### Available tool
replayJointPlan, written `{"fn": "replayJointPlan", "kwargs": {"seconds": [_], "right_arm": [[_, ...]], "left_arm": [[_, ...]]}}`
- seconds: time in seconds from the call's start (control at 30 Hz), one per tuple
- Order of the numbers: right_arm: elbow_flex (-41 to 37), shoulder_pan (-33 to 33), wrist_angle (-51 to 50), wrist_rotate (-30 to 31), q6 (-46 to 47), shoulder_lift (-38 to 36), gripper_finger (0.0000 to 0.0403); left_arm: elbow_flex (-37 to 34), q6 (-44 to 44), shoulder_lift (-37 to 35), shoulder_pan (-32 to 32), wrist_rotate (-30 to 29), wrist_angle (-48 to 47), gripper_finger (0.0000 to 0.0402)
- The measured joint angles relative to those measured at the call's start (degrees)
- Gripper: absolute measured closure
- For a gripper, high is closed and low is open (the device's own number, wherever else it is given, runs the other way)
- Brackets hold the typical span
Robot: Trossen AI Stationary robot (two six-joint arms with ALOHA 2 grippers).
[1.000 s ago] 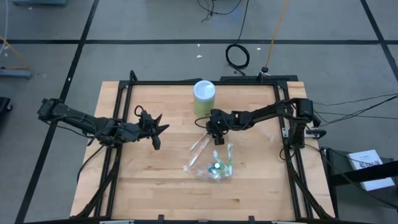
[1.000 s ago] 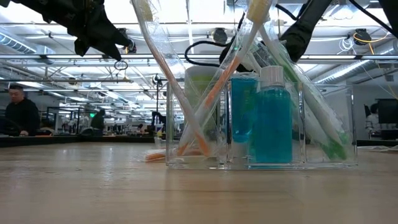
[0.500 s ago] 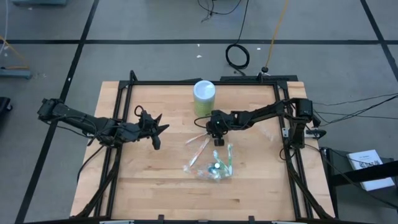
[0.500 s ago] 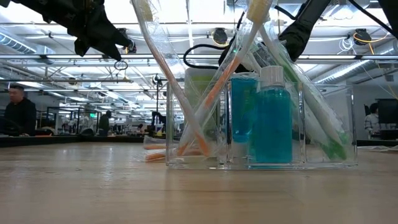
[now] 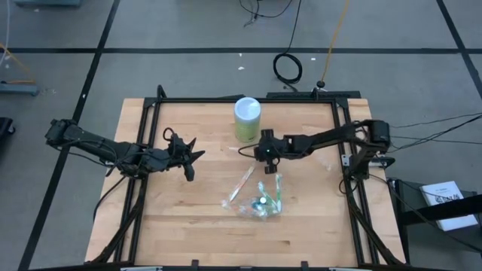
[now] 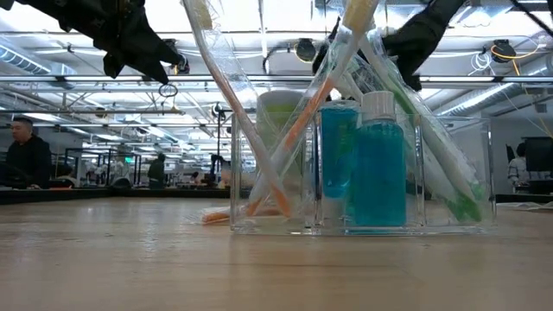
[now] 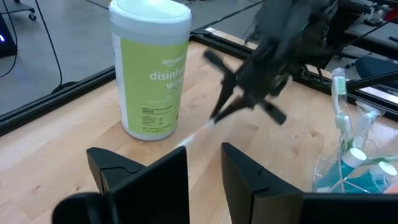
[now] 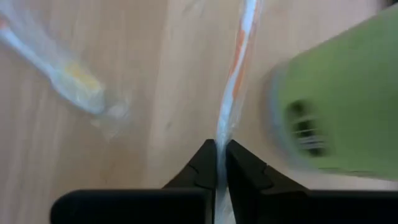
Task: Pick & Place toothbrushing station
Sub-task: Put the orange toothbrush into the left section of the transparent organizer
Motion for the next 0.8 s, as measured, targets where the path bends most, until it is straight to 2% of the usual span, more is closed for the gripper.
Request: {"fn": "replayJointPlan", "kwargs": {"seconds": [0.2, 0.27, 0.47, 0.67, 0.8], "right_arm": [[0.1, 3.7, -1.2, 7.4, -3.6, -9.0, 0.0394], [0.1, 5.2, -0.6, 8.1, -4.3, -12.5, 0.0394], [0.1, 9.7, -0.5, 2.6, 1.7, -20.1, 0.0394], [0.1, 13.7, -4.5, 2.8, 4.3, -21.0, 0.0394], [0.2, 13.7, -6.9, 3.2, 6.4, -20.4, 0.0394]], "left_arm": [[0.0, 0.0, 0.0, 0.0, 0.0, -0.1, 0.0382], [0.0, 0.0, 0.0, 0.0, 0.0, -0.1, 0.0382], [0.0, 0.0, 0.0, 0.0, 0.0, 0.0, 0.0382], [0.0, 0.4, 0.3, 0.0, 0.0, 1.5, 0.0382], [0.0, 3.4, 4.0, 0.0, 0.9, 5.8, 0.0371]]}}
